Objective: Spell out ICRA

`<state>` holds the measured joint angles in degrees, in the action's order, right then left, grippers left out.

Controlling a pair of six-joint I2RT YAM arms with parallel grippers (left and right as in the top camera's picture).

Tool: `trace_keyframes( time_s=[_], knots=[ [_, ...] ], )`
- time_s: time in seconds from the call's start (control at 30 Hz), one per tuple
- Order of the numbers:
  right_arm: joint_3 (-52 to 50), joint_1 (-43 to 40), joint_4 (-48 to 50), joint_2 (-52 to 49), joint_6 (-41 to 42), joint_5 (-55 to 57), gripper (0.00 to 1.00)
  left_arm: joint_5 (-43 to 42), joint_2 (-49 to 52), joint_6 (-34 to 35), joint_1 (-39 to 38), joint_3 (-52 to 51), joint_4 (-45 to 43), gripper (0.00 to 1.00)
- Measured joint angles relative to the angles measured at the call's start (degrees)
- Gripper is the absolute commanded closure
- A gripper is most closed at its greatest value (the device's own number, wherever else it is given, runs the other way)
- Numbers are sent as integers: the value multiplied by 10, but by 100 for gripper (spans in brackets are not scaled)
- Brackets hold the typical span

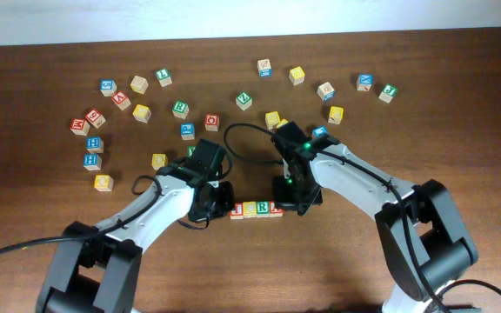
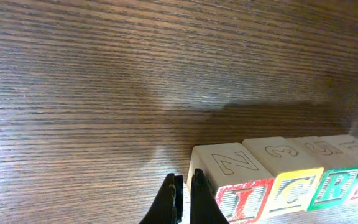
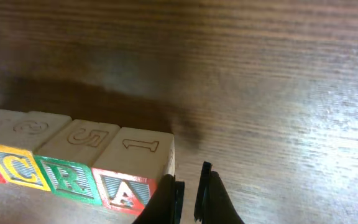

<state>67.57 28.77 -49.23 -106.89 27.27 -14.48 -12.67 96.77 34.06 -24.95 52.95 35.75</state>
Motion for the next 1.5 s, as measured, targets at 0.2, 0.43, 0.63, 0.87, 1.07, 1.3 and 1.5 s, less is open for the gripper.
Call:
trace_keyframes(
  time_s=[0.2, 0.43, 0.63, 0.87, 1.07, 1.3, 1.5],
  knots=[
    [0, 0, 1, 0, 0, 0, 95, 0, 0, 0, -1, 0, 0, 100],
    [0, 0, -2, 0, 2, 0, 96, 7, 0, 0, -3, 0, 0, 100],
    [5, 0, -45, 0, 14, 15, 96, 9, 0, 0, 4, 3, 13, 100],
    [116, 1, -200, 9, 16, 95, 96, 56, -75, -21, 62, 36, 141, 100],
    [159, 9, -342, 283, 17, 139, 53, 74, -267, -38, 75, 91, 287, 1],
    [164, 40, -397, 551, 45, 156, 2, 74, -418, -41, 75, 94, 350, 1],
    [164, 40, -455, 612, 57, 158, 2, 73, -419, -40, 75, 94, 350, 1]
  ],
)
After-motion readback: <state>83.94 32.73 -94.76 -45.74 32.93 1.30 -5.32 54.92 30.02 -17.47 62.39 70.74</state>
